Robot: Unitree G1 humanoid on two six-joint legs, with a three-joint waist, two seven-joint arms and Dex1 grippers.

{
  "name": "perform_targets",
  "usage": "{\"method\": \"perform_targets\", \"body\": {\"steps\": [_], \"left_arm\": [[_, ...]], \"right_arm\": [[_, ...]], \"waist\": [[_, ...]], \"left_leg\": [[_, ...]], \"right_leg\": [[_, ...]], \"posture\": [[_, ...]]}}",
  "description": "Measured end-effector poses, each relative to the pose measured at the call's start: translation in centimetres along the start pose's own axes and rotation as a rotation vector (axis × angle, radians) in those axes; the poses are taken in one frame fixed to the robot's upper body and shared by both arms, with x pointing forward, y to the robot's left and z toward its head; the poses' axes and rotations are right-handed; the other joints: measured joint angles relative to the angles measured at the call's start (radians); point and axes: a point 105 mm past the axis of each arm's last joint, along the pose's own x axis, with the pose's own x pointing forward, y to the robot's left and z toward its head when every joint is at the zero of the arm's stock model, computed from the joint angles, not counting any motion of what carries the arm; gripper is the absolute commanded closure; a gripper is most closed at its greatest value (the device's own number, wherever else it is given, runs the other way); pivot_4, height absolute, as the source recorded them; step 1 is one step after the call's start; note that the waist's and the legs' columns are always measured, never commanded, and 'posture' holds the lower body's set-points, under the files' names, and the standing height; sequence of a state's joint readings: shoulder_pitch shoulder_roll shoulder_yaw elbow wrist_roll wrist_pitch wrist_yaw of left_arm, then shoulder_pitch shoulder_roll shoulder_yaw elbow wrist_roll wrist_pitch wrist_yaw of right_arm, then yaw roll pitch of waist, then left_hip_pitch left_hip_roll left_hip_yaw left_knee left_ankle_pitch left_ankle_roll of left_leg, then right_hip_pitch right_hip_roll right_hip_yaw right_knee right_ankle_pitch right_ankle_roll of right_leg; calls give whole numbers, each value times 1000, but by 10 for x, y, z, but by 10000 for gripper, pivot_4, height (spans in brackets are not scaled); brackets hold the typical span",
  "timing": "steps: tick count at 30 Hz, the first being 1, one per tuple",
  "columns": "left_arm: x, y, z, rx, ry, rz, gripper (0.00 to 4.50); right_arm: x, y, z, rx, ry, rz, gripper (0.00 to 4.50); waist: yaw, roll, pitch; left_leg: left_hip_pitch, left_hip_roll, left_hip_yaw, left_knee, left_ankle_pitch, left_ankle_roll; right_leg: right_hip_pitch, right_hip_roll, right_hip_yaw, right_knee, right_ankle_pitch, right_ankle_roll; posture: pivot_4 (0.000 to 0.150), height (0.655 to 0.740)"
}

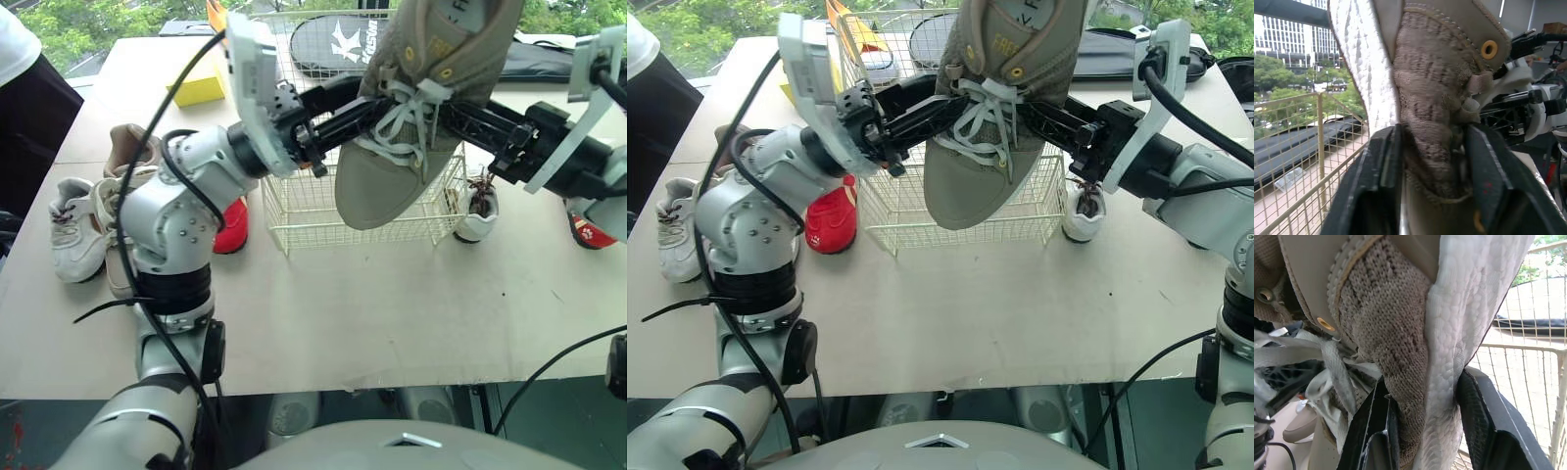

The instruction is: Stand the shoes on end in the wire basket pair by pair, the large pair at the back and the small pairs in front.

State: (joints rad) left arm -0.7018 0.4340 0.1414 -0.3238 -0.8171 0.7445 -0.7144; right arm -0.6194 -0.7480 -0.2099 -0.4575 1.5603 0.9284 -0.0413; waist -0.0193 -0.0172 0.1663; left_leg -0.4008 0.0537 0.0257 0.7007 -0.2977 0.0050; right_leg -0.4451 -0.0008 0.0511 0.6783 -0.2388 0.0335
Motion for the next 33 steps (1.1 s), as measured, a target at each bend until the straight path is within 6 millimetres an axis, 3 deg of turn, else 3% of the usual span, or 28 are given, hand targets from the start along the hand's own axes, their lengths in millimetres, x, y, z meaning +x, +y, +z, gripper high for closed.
{"method": "perform_targets", "body": {"steps": [2,8,13,16,20,26,33], "left_arm": [[-22,-1,2,-32,35,39,91],[-68,-22,-19,-79,186,153,0],[-79,-37,-19,-46,191,189,0],[-82,-45,-8,-10,122,201,0],[-84,-50,-3,32,91,218,0],[-85,-48,-2,83,74,264,0],[-84,-47,-4,98,67,283,0]], "right_arm": [[2,4,16,-60,-50,41,36116],[5,-9,83,-255,-273,76,36499],[17,-24,103,-443,-316,91,36565],[25,-50,103,-611,-283,40,36612],[34,-67,105,-711,-268,12,36656],[47,-71,101,-816,-253,56,36701],[56,-73,82,-826,-201,126,36703]], "waist": [[-7,0,0],[-6,0,0],[5,0,0],[7,0,0],[4,0,0],[5,0,0],[7,0,0]], "left_leg": [[1,0,-4,-1,0,0],[0,0,-4,-1,0,0],[1,0,-2,-1,0,0],[1,0,1,-1,0,0],[1,0,3,-2,0,0],[2,0,4,-2,0,0],[2,0,4,-2,0,0]], "right_leg": [[0,0,1,0,0,0],[0,0,-1,0,0,0],[0,-1,-1,0,0,0],[0,-1,-1,-1,0,0],[-1,-1,0,0,0,0],[0,-1,1,0,0,-1],[0,-2,1,0,0,-1]], "posture": [[1500,7400],[1500,7400],[1500,7400],[1500,7400],[1500,7400],[1500,7400],[1500,7400]]}}
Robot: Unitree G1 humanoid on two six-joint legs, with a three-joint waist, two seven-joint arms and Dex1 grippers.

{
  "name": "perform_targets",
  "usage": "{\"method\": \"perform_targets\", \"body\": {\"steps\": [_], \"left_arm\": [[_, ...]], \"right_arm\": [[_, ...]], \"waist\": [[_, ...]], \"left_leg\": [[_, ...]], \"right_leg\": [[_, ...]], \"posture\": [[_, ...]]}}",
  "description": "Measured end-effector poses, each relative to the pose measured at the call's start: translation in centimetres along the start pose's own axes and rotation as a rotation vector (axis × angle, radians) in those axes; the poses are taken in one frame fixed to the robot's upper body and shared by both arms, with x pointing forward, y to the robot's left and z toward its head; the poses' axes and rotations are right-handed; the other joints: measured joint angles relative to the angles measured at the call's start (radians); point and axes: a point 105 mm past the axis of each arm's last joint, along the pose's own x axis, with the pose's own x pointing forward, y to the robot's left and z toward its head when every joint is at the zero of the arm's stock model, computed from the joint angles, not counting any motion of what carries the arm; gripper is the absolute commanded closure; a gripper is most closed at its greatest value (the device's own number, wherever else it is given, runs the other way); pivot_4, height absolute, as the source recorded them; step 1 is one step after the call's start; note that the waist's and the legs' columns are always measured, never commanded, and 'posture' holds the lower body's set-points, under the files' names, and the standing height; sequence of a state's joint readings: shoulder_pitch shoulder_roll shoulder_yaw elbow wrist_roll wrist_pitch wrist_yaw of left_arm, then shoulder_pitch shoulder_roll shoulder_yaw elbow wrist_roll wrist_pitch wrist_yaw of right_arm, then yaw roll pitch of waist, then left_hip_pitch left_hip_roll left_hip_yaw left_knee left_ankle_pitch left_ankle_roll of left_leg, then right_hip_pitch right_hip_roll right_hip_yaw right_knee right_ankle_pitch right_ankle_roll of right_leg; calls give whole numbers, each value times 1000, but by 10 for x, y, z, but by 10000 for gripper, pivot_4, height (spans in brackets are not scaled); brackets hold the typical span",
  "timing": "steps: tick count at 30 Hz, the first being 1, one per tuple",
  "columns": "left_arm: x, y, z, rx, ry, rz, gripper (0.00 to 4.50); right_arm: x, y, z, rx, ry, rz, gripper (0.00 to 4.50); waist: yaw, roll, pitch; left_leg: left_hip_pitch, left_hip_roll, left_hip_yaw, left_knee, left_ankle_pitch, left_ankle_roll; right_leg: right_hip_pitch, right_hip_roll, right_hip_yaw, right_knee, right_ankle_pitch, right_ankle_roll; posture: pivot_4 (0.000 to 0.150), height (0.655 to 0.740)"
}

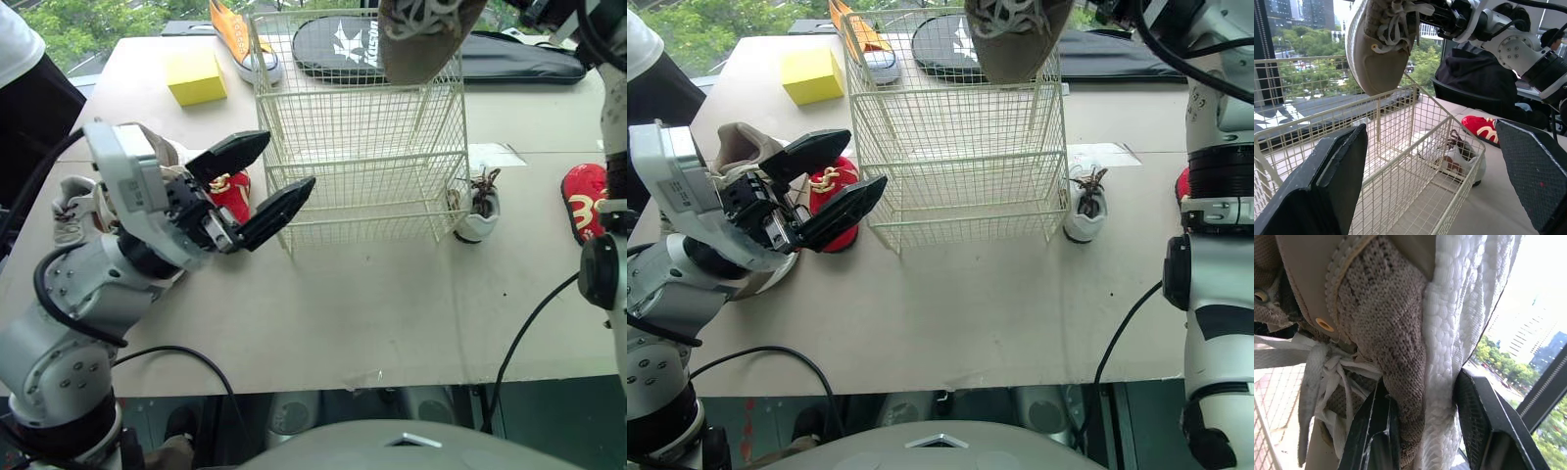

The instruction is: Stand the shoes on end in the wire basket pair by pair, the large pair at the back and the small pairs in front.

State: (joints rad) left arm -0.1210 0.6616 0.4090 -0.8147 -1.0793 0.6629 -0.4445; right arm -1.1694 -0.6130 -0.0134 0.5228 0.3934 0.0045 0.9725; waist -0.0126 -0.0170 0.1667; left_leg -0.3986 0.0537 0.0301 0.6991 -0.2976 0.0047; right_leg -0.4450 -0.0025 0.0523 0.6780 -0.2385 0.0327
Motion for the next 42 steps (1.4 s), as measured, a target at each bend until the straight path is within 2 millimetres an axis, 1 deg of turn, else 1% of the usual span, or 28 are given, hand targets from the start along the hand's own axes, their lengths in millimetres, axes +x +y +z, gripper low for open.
{"method": "perform_targets", "body": {"steps": [5,12,15,16,17,18,19,20,23,25,29,31,37,39,40,41,42], "left_arm": [[3,-1,-2,8,1,-4,0],[7,0,-3,2,2,-17,0],[6,4,-4,-1,2,-5,0],[6,7,-4,0,3,3,0],[6,8,-5,1,5,7,0],[6,8,-5,0,6,8,0],[6,8,-5,-1,6,7,0],[6,9,-5,-2,6,8,0],[6,8,-6,0,8,3,0],[6,8,-6,1,7,4,0],[5,9,-8,-4,8,13,0],[4,10,-8,-1,9,19,0],[2,15,-12,-13,17,57,0],[-3,22,-13,-17,24,108,0],[-11,31,-14,-19,32,174,0],[-12,33,-15,-19,33,187,0],[-15,38,-15,-21,34,217,0]], "right_arm": [[-2,20,-30,66,62,82,36705],[-6,23,-50,162,114,101,36826],[-10,26,-59,204,146,121,36835],[-11,26,-62,236,160,130,28854],[-13,26,-63,247,165,132,26395],[-14,25,-63,256,175,142,22570],[-17,25,-65,269,193,152,17896],[-18,27,-66,291,201,173,11489],[-22,29,-66,314,208,206,551],[-24,28,-67,318,214,199,551],[-36,25,-68,306,234,170,551],[-39,25,-66,297,239,160,551],[-44,12,-40,168,218,75,551],[-56,10,-32,135,224,28,551],[-64,12,-26,130,225,5,551],[-66,12,-25,131,224,-1,551],[-71,14,-23,142,227,-5,551]], "waist": [[1,0,0],[2,0,0],[4,0,0],[4,0,0],[5,0,0],[6,0,0],[7,0,0],[7,-1,0],[1,0,0],[-2,0,0],[-1,0,0],[-2,0,0],[-1,0,0],[3,0,0],[3,0,0],[3,0,0],[2,0,0]], "left_leg": [[0,0,0,0,0,0],[0,0,-1,0,0,0],[0,0,-2,0,0,0],[0,0,-2,0,0,0],[0,0,-2,0,0,0],[0,0,-2,0,0,0],[0,0,-3,0,0,0],[0,0,-3,0,0,0],[2,0,-3,0,0,0],[4,0,-2,0,0,0],[4,0,-2,0,0,0],[3,0,-2,0,0,0],[1,0,-3,-1,0,0],[0,0,-3,-1,0,0],[0,0,-5,-1,0,0],[0,0,-5,-1,0,0],[0,0,-6,-1,0,0]], "right_leg": [[0,0,0,0,0,0],[1,0,-1,0,0,0],[1,0,-2,-1,0,0],[1,0,-2,-1,0,0],[1,0,-2,-1,0,0],[1,0,-2,-1,0,0],[2,0,-3,-2,0,0],[2,0,-3,-2,0,0],[4,0,-3,-2,0,0],[4,0,-2,-1,0,0],[4,0,-2,0,0,0],[3,0,-2,0,0,0],[1,0,-2,-1,0,0],[2,0,-3,-2,0,0],[2,0,-2,-2,0,0],[2,0,-2,-2,0,0],[2,0,-2,-2,0,0]], "posture": [[1500,7400],[1500,7400],[1500,7400],[1500,7400],[1500,7400],[1500,7400],[1500,7400],[1500,7400],[1500,7400],[1500,7400],[1500,7400],[1500,7400],[1500,7400],[1500,7400],[1500,7400],[1500,7400],[1500,7400]]}}
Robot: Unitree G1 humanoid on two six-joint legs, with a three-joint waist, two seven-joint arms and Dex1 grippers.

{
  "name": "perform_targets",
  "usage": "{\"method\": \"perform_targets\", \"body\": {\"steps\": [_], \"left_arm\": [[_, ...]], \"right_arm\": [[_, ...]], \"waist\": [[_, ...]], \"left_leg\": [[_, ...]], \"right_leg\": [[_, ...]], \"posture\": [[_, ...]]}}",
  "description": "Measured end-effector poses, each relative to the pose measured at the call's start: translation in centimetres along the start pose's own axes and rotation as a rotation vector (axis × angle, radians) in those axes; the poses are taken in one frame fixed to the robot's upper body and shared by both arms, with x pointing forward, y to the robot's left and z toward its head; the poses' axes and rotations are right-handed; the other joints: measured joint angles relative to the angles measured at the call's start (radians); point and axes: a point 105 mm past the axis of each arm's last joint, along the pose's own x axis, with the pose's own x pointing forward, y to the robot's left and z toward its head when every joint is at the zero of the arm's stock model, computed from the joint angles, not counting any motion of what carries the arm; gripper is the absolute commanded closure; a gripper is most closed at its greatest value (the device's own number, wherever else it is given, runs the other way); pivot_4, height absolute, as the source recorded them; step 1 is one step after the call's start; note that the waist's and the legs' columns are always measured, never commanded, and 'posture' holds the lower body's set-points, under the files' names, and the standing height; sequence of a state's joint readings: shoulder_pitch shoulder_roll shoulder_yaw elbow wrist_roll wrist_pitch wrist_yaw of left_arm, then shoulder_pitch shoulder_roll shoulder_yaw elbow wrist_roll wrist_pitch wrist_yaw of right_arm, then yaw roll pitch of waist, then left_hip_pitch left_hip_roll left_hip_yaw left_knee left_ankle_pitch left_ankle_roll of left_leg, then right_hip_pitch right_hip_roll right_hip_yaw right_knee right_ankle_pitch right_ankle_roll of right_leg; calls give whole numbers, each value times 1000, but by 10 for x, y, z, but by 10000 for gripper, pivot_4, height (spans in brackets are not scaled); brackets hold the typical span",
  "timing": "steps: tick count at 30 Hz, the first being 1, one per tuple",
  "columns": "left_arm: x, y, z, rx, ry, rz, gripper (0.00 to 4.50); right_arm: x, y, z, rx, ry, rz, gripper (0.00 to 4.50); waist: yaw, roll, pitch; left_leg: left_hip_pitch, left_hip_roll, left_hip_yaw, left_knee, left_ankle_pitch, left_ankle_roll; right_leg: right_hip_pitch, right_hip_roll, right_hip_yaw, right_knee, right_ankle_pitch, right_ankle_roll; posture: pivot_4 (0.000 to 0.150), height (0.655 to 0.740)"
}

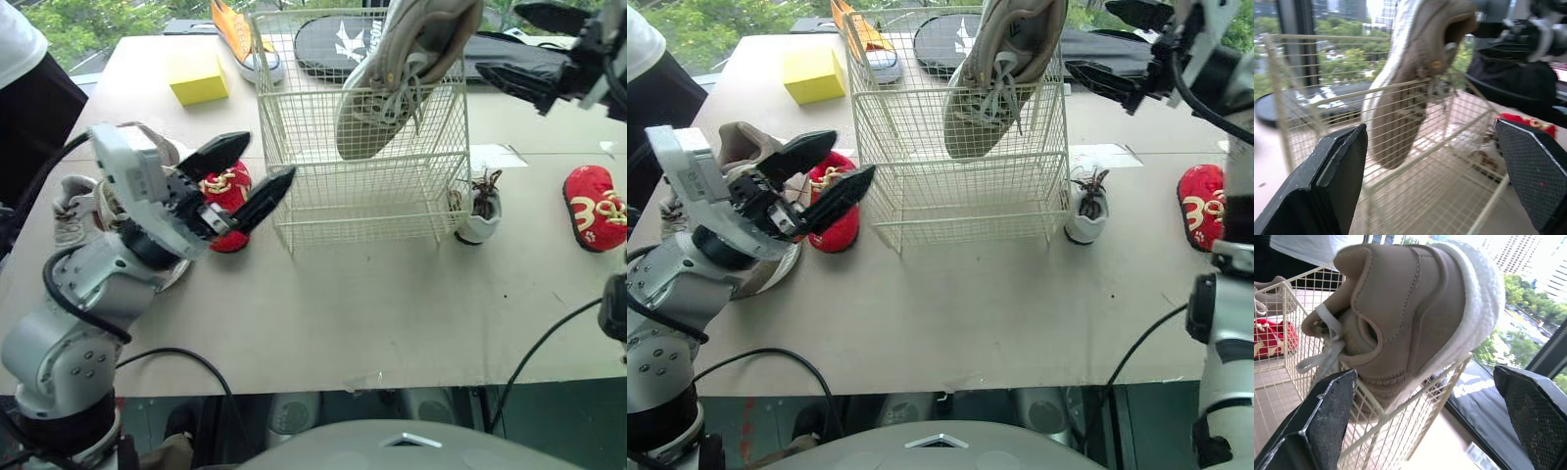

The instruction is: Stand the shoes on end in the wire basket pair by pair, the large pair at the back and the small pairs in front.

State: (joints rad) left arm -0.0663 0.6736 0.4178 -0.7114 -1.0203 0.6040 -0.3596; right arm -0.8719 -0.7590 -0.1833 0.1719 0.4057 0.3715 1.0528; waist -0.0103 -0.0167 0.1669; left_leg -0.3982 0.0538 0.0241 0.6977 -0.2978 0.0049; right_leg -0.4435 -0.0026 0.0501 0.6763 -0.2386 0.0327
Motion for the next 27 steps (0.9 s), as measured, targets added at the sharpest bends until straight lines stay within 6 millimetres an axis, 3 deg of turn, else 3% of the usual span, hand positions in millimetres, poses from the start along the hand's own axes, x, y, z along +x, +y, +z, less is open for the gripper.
{"method": "perform_targets", "body": {"steps": [5,8,9,10,15,16,18,27], "left_arm": [[-29,44,-4,-13,40,221,0],[-55,71,-9,-25,172,288,0],[-71,87,-9,-55,245,317,0],[-75,92,-7,-60,251,332,0],[-91,104,-10,-126,310,336,0],[-119,124,-22,-155,438,414,0],[-137,133,-31,-182,499,459,0],[-169,165,-42,-256,564,573,0]], "right_arm": [[-36,57,-3,80,70,155,551],[-41,97,7,128,53,279,551],[-35,121,15,139,15,353,551],[-33,129,18,136,3,383,551],[-21,149,20,127,-20,439,551],[-9,161,14,102,-28,483,551],[-4,172,12,105,-44,528,551],[3,178,18,71,-96,554,551]], "waist": [[-4,0,0],[-11,-1,0],[-17,-1,0],[-18,0,0],[-16,-3,0],[-17,-4,0],[-19,-4,0],[-2,-6,0]], "left_leg": [[1,0,-2,-1,0,0],[4,1,-3,-3,0,0],[5,1,-2,-3,0,0],[5,1,-2,-4,0,0],[5,0,-1,-3,0,0],[5,0,-1,-4,0,0],[4,0,-1,-7,0,0],[2,0,-1,-10,0,-1]], "right_leg": [[0,0,0,1,0,0],[0,3,1,2,-1,0],[0,4,0,2,-1,0],[0,4,-1,2,-1,0],[1,2,-2,1,-1,0],[0,2,-3,1,-1,-1],[-1,1,-2,1,-1,-1],[-2,1,-5,-2,-1,-1]], "posture": [[1500,7400],[1500,7400],[1500,7400],[1500,7400],[1500,7400],[1500,7400],[1500,7400],[1500,7400]]}}
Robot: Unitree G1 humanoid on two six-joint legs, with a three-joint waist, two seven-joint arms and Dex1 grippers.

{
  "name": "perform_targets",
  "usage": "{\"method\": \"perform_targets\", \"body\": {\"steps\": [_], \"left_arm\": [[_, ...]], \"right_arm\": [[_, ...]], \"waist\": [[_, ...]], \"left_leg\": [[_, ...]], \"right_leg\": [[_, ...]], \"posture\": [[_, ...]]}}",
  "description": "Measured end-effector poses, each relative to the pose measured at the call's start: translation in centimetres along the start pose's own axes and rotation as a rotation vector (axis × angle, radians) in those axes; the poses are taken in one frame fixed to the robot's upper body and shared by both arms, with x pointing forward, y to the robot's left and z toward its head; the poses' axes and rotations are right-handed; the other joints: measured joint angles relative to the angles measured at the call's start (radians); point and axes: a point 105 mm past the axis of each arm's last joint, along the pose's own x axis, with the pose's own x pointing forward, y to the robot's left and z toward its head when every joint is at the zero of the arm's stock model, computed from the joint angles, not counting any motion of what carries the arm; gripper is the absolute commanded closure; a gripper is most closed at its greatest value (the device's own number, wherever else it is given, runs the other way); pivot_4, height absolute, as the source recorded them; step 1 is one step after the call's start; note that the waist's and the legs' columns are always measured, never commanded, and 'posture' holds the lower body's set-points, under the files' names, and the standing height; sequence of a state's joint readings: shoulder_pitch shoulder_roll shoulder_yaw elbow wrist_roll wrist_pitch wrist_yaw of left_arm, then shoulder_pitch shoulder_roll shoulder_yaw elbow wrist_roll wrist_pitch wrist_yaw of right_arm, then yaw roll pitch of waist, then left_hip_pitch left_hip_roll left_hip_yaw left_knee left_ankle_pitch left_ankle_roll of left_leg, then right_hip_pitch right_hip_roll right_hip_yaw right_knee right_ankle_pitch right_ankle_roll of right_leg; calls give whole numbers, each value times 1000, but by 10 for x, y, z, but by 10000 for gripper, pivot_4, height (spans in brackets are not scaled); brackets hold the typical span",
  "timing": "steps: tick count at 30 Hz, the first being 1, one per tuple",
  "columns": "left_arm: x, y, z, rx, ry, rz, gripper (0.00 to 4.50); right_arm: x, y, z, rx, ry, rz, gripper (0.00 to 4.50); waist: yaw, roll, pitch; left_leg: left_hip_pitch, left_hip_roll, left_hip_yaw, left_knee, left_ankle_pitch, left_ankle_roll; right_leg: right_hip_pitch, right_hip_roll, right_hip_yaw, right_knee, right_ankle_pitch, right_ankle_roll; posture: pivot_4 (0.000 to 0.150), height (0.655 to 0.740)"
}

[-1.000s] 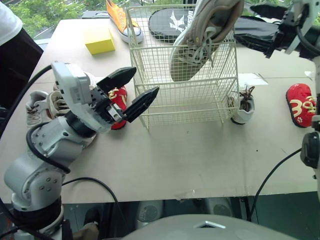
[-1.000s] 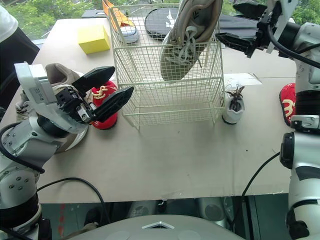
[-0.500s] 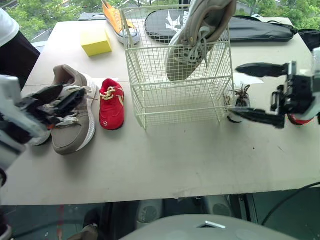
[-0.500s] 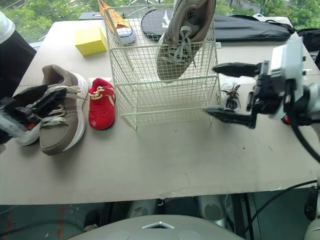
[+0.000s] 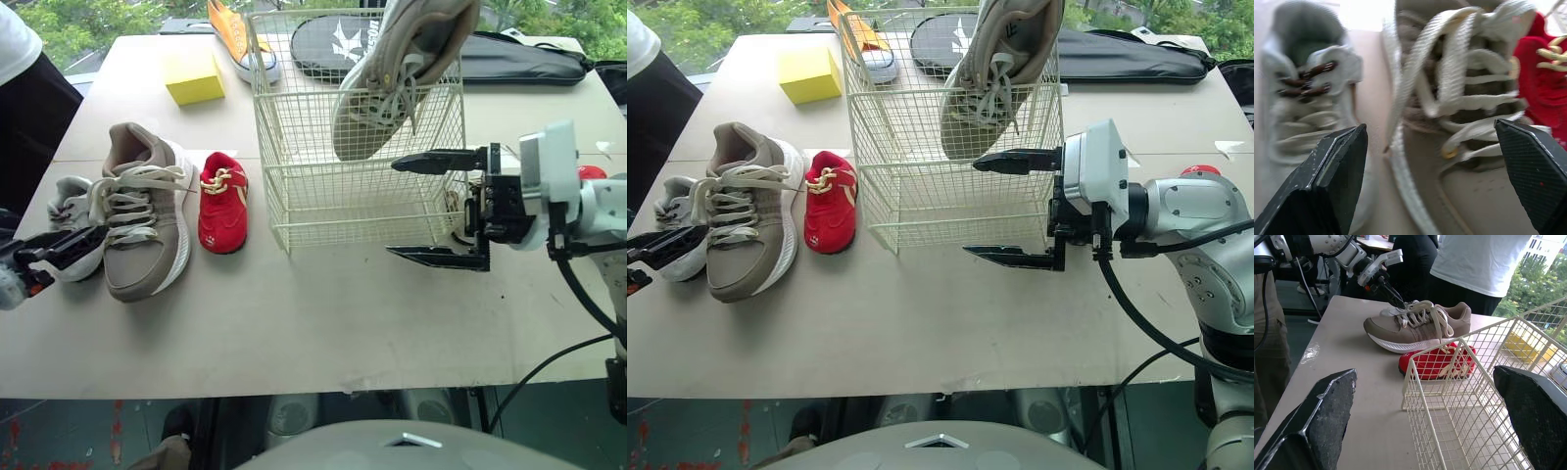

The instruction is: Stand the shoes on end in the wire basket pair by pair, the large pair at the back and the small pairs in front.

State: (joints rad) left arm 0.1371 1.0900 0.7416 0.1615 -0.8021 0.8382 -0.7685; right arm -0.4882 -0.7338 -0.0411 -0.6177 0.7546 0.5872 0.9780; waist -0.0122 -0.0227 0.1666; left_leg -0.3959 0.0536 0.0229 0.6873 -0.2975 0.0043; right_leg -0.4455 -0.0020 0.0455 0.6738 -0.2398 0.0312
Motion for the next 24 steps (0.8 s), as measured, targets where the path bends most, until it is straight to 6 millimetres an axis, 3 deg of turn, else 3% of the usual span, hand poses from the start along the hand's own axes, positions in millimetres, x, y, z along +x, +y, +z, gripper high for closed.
{"method": "perform_targets", "body": {"steps": [4,11,14,15,16,24], "left_arm": [[18,10,0,-12,27,7,0],[47,1,1,35,68,-78,0],[54,-4,2,65,62,-110,7340],[56,-5,3,79,46,-118,12254],[58,-7,4,89,26,-130,12254],[46,-18,11,156,-83,-183,12254]], "right_arm": [[0,0,0,-1,5,-4,551],[-3,0,1,-16,35,-19,551],[-4,2,3,-23,48,-18,0],[-4,2,3,-21,49,-21,0],[-4,2,3,-20,52,-26,0],[-7,5,3,-20,63,-45,0]], "waist": [[3,-1,-1],[15,-1,-1],[25,-1,-1],[27,-1,-1],[27,-1,-1],[18,-3,-2]], "left_leg": [[0,0,0,0,0,0],[0,-1,0,1,0,0],[1,-1,0,1,0,0],[1,-1,0,1,0,0],[1,-1,0,1,0,0],[-1,0,0,1,0,0]], "right_leg": [[0,0,0,0,0,0],[0,0,0,3,0,0],[0,0,0,4,0,0],[0,0,0,4,0,0],[0,0,0,4,0,0],[0,0,0,2,0,0]], "posture": [[1500,7400],[1500,7400],[1500,7400],[1500,7400],[1500,7400],[1500,7400]]}}
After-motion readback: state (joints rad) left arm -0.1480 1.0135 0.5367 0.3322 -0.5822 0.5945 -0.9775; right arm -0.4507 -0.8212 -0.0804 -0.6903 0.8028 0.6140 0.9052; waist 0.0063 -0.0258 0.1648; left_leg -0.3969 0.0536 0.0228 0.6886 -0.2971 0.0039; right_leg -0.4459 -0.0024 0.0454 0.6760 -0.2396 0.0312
